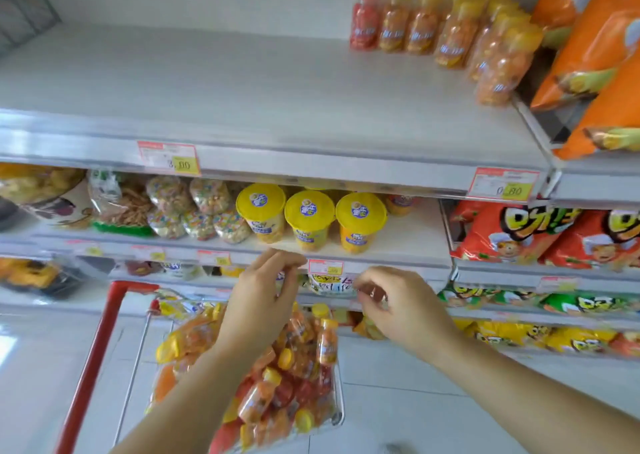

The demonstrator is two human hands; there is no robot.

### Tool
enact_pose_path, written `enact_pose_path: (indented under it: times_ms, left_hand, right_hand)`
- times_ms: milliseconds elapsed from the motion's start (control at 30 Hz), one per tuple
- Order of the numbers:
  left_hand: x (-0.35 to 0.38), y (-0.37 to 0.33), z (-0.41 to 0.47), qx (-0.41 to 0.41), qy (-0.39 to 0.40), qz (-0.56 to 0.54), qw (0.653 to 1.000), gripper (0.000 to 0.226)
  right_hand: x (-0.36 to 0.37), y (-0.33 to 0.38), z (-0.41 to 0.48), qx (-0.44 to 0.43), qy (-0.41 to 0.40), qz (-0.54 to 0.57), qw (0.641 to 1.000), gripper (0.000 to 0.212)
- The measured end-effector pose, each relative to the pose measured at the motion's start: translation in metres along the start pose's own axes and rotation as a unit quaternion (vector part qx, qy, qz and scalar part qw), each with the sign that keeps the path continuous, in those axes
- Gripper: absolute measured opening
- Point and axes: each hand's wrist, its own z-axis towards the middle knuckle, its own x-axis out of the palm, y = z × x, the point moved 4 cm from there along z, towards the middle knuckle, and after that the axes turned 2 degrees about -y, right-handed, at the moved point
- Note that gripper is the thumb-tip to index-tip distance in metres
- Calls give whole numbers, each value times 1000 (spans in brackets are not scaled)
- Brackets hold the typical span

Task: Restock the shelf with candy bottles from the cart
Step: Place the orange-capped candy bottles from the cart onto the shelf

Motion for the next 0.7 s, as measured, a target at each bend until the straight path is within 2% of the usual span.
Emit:
enact_pose_path:
  times_ms: [100, 200, 300, 467, 700]
  left_hand:
    - [12, 76, -42, -117, 56, 63, 990, 21]
    - [23, 127, -74, -177, 95, 105, 974, 24]
    - [33, 157, -97, -194, 99, 124, 968, 24]
    - [53, 182, -118, -208, 102, 123, 965, 21]
    - [63, 187, -122, -217, 130, 131, 959, 20]
  right_hand:
    - [82, -33, -12, 109, 181, -50, 976, 12]
    - [141, -69, -18, 190, 248, -51, 949, 42]
    - [189, -103, -21, 256, 246, -20, 935, 60]
    - [240, -142, -16, 346, 176, 4, 922, 76]
    - [258, -158, -11, 394, 173, 39, 902, 50]
